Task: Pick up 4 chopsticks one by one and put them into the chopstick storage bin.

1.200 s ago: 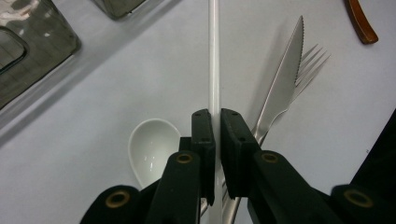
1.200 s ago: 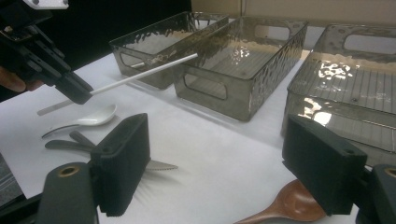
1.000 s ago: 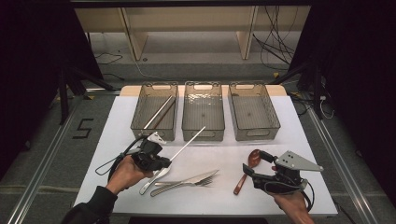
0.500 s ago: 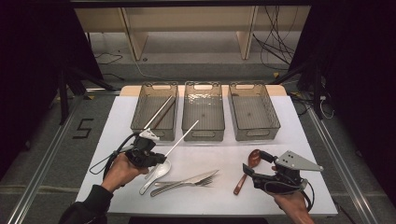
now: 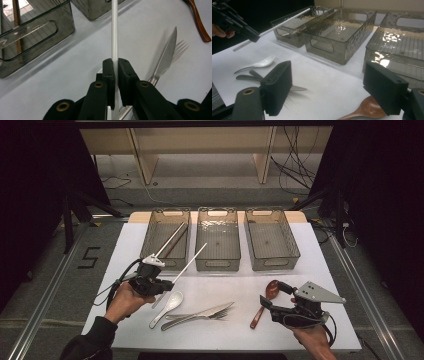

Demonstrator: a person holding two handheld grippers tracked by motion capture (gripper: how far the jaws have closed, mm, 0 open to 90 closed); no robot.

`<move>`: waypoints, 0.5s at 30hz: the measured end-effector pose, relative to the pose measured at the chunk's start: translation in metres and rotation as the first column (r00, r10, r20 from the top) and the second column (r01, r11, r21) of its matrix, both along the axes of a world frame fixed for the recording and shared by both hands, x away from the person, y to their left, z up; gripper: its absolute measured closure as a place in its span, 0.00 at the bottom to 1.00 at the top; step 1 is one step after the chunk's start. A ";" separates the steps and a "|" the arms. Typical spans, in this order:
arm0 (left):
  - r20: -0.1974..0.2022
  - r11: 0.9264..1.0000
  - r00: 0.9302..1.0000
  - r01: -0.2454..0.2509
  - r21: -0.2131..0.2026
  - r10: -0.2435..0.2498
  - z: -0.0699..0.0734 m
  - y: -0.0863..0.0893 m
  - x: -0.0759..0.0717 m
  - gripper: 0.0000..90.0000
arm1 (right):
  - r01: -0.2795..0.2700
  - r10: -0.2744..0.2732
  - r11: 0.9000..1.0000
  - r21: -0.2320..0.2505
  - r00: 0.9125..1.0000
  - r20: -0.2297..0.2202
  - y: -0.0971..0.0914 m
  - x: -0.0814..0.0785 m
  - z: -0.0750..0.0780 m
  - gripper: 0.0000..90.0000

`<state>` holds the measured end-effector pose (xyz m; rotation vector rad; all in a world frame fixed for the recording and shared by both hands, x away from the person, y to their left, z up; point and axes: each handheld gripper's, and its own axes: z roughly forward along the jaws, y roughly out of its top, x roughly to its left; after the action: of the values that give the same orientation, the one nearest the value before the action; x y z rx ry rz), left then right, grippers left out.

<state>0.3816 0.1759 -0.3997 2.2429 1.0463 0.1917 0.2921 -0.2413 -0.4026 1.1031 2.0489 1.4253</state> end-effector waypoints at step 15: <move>0.025 0.998 0.998 -0.057 -0.027 0.058 0.005 0.013 0.010 0.93 | 0.003 -0.003 1.000 0.003 1.000 0.002 -0.001 0.001 0.000 0.27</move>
<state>0.3912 0.1891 -0.3948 2.1830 1.0942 0.2292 0.2927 -0.2421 -0.4029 1.1054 2.0437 1.4279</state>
